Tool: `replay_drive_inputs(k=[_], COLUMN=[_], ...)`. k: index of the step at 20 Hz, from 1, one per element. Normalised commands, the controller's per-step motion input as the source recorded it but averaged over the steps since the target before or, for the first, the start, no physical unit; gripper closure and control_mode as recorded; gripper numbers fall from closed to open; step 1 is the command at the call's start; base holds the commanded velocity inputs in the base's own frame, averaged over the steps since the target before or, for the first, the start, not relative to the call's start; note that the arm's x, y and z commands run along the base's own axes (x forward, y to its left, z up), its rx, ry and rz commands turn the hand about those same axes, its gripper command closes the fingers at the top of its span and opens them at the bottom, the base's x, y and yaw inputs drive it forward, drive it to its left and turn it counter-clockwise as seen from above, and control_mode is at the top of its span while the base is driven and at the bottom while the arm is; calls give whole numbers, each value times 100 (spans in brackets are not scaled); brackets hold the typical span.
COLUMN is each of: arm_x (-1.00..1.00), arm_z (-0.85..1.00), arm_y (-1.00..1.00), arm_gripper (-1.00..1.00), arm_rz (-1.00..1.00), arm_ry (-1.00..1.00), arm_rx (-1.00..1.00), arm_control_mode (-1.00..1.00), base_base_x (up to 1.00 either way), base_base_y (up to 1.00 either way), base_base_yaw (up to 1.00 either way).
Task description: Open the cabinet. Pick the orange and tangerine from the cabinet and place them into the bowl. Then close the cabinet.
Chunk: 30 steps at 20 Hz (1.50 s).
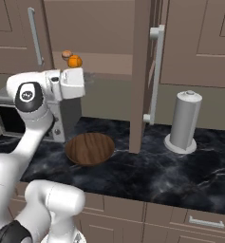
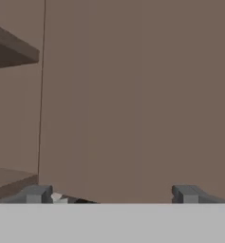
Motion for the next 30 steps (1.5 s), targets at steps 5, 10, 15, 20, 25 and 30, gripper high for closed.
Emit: replay_drive_inputs(k=[5, 10, 15, 20, 25, 30], arm_x=[0, 0, 0, 0, 0, 0], arm_z=[0, 4, 27, 27, 3, 1], arm_y=[43, 42, 42, 39, 42, 45], arm_gripper=[-100, -100, -100, -100, -100, -100], arm_rz=[35, 30, 22, 19, 13, 8], arm_ry=[0, 0, 0, 0, 0, 0], arm_rx=[0, 0, 0, 0, 0, 0], arm_control_mode=[-100, -100, -100, -100, -100, -100], base_base_x=[0, 0, 0, 0, 0, 0], base_base_y=[0, 0, 0, 0, 0, 0], base_base_yaw=[0, 0, 0, 0, 0, 0])
